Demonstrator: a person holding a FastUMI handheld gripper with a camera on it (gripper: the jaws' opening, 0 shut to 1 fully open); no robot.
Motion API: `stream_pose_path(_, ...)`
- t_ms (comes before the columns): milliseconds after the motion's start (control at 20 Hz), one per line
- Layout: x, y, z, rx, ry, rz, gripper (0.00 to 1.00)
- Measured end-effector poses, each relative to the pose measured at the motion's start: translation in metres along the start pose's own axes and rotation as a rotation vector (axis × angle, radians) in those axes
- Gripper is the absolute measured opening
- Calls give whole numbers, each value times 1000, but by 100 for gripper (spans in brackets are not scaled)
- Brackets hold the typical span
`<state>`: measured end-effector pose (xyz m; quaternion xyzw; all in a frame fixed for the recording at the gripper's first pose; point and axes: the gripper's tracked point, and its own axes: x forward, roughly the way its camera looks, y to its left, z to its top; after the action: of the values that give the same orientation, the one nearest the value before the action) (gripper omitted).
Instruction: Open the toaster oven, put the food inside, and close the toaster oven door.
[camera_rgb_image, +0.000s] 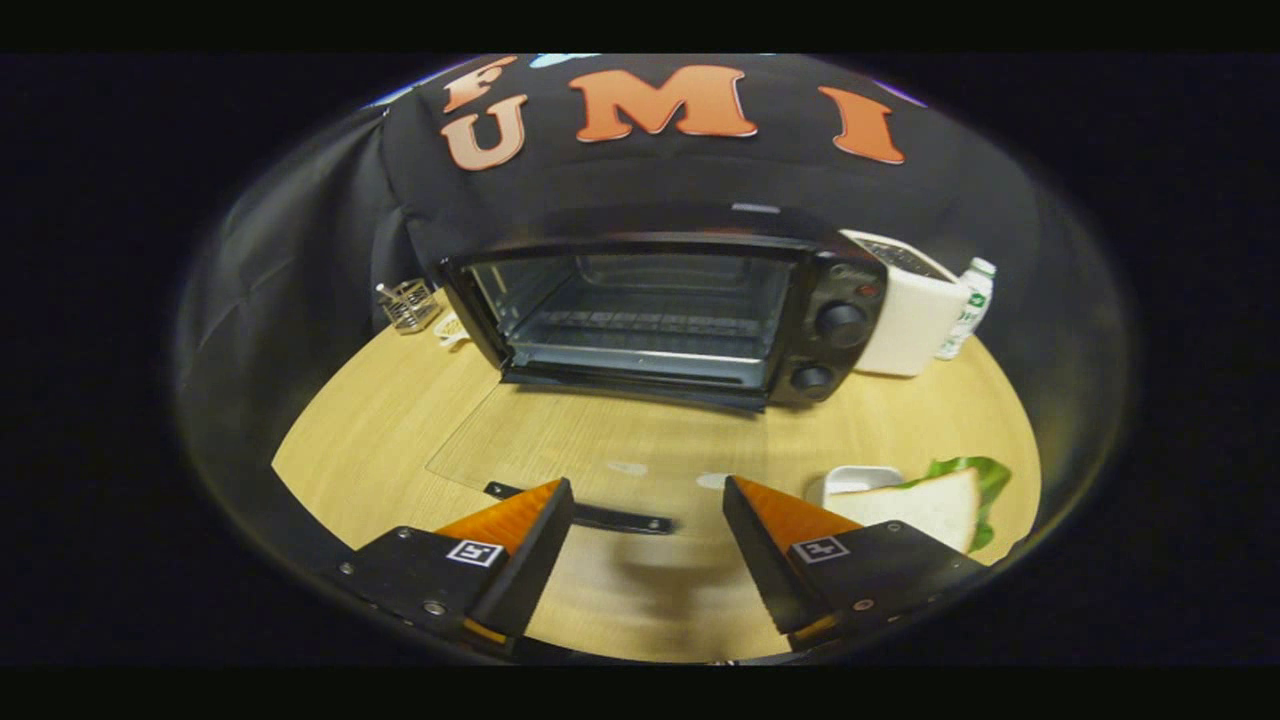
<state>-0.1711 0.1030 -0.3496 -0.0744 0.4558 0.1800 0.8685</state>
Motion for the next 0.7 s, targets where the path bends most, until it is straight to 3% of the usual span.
stream_pose_path(150,-27,-43,22,67,-56,-59,97)
stream_pose_path(450,-54,-153,24,120,-60,-224,98)
stream_pose_path(600,-47,-188,-9,224,28,-246,98)
stream_pose_path(700,-37,-193,-24,314,65,-208,98)
